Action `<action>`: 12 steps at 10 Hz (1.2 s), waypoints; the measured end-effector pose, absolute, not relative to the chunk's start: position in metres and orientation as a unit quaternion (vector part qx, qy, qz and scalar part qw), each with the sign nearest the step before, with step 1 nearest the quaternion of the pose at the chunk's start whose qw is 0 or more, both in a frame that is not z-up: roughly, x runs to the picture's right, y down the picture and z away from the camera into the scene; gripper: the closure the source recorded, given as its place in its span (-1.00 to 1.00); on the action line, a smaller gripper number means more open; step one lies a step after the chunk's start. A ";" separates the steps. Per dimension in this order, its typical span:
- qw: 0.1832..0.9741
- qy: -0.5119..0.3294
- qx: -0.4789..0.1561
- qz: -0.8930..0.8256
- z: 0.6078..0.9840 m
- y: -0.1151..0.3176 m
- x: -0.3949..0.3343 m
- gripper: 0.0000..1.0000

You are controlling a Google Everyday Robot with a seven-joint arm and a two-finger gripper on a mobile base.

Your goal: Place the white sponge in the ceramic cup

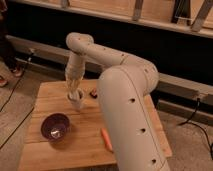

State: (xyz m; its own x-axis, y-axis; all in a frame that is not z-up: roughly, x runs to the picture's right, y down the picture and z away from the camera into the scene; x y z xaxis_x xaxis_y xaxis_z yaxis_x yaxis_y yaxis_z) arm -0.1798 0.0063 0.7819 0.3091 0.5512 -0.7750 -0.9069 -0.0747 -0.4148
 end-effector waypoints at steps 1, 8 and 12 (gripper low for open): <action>0.654 0.187 -0.476 0.557 0.782 0.006 -0.180 -0.60; 0.681 0.192 -0.441 0.552 0.781 -0.003 -0.177 -0.60; 0.681 0.192 -0.441 0.553 0.782 -0.003 -0.177 -0.60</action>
State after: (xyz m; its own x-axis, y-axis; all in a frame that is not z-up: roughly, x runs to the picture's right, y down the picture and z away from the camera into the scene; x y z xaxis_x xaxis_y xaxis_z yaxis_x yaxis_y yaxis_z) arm -0.1765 -0.0031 0.7819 0.3157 0.5836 -0.7482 -0.9215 0.0004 -0.3885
